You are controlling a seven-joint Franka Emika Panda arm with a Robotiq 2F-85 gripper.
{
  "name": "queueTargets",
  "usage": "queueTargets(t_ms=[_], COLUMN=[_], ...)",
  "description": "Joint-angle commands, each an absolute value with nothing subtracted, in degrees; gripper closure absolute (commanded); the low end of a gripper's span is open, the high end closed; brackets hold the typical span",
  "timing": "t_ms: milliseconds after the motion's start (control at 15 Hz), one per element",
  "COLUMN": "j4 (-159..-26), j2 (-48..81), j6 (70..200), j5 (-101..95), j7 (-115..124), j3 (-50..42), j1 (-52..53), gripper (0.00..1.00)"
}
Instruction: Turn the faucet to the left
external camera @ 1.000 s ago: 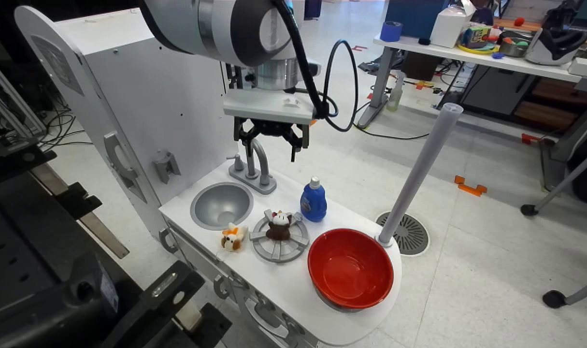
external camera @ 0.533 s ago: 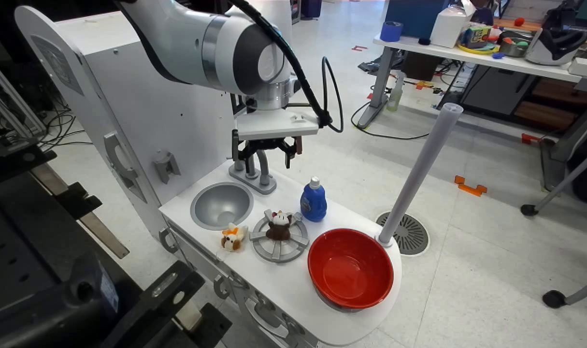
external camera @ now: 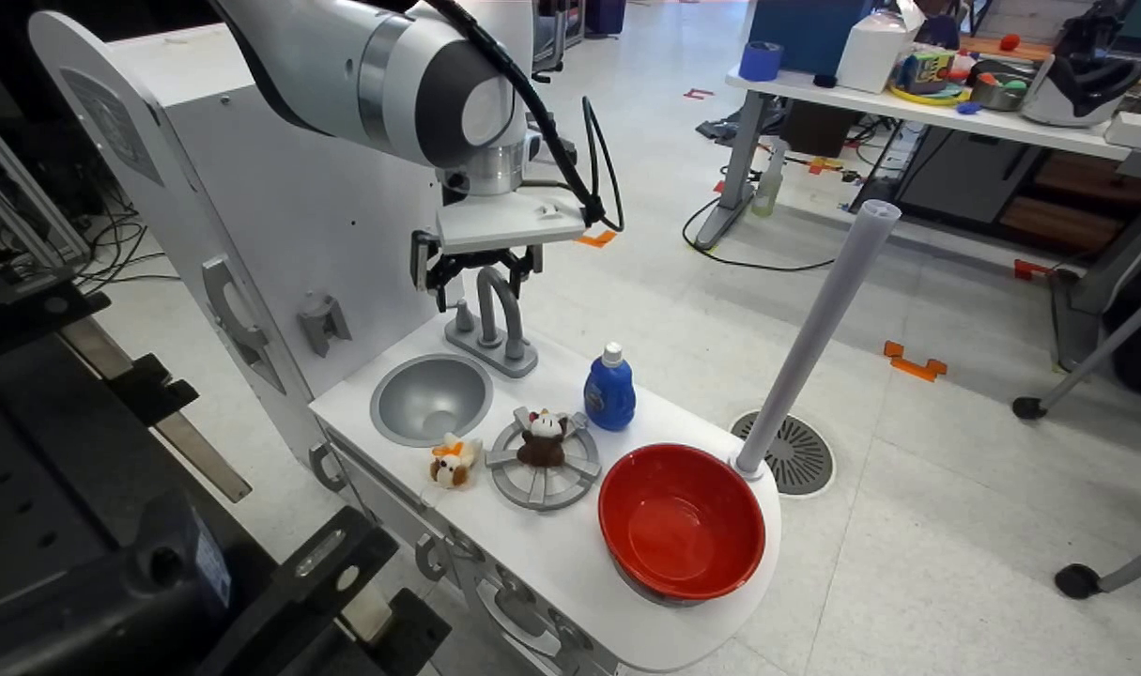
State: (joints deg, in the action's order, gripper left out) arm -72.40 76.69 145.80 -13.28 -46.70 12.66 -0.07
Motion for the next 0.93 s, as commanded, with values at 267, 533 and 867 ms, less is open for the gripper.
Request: queueTargets(t_ms=[267, 533, 867], j4=[-66.8, -63.4, -59.4], j2=[78.0, 78.2, 78.8], j6=[137.7, 130.4, 120.0], j5=[-9.6, -6.2, -2.3], j7=[-46.6, -46.3, -41.8], j3=[13.0, 13.8, 12.8], j1=[0.4, 0.9, 1.7], gripper=[0.00, 0.00, 0.00])
